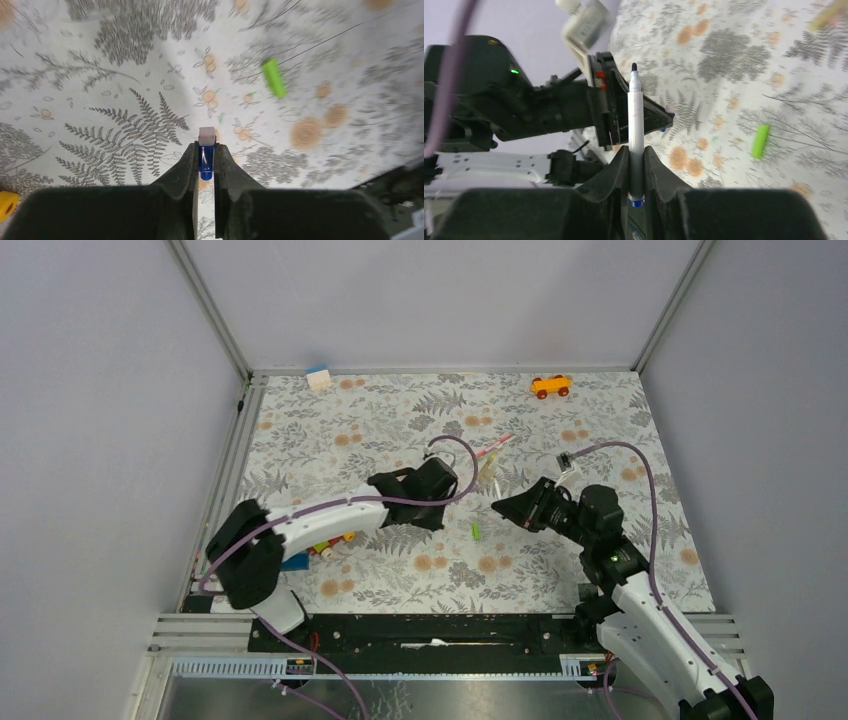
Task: Insert the pens into the pen caps
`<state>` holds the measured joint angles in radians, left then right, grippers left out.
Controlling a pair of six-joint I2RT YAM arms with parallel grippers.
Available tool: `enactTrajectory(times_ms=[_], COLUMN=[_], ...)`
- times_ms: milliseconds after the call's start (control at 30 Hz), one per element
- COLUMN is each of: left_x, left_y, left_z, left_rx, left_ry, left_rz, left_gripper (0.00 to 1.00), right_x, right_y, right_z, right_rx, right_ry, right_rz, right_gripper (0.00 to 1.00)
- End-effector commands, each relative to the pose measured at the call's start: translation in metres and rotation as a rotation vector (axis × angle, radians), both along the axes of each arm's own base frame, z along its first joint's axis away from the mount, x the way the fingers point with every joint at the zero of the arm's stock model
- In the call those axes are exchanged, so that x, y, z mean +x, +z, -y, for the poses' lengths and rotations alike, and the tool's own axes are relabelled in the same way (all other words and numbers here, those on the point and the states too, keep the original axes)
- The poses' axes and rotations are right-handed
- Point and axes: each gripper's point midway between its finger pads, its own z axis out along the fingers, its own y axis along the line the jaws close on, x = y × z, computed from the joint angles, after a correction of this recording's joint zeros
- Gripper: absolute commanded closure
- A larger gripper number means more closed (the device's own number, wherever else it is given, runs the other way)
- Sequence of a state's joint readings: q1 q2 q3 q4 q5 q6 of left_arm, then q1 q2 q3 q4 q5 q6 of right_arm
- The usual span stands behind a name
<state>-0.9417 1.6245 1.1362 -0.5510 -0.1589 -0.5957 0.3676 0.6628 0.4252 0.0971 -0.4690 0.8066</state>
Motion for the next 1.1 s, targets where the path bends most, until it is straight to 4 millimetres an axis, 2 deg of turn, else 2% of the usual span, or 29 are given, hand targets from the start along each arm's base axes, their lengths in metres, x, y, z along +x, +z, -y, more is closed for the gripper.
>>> enactTrajectory(times_ms=[0, 133, 300, 400, 567, 633, 800, 933, 1067], left_x=[0.018, 0.028, 0.036, 0.04, 0.05, 0.049, 0.046, 0.031, 0.022], left_y=[0.069, 0.107, 0.151, 0.17, 0.202, 0.214, 0.232, 0.255, 0.262], left_z=[0.009, -0.005, -0.026, -0.035, -0.045, -0.046, -0.051, -0.044, -0.042], left_rx=[-0.184, -0.267, -0.435, -0.548, -0.812, -0.925, -1.11, -1.265, -1.32], left_ry=[0.007, 0.1, 0.222, 0.273, 0.255, 0.215, 0.18, 0.079, 0.042], left_rz=[0.206, 0.332, 0.462, 0.502, 0.487, 0.473, 0.42, 0.406, 0.393], left_gripper=[1.0, 1.0, 1.0, 1.0, 1.0, 1.0, 1.0, 1.0, 1.0], right_x=[-0.013, -0.017, -0.014, -0.015, -0.02, -0.024, -0.035, -0.038, -0.037], right_y=[0.056, 0.062, 0.066, 0.071, 0.079, 0.08, 0.079, 0.076, 0.078], right_z=[-0.024, -0.034, -0.042, -0.053, -0.075, -0.083, -0.101, -0.117, -0.123], right_rx=[0.203, 0.236, 0.236, 0.221, 0.203, 0.204, 0.231, 0.23, 0.227], right_ry=[0.172, 0.26, 0.287, 0.315, 0.359, 0.379, 0.424, 0.446, 0.448], right_rz=[0.188, 0.215, 0.243, 0.278, 0.349, 0.38, 0.425, 0.426, 0.441], right_gripper=[1.0, 1.0, 1.0, 1.0, 1.0, 1.0, 1.0, 1.0, 1.0])
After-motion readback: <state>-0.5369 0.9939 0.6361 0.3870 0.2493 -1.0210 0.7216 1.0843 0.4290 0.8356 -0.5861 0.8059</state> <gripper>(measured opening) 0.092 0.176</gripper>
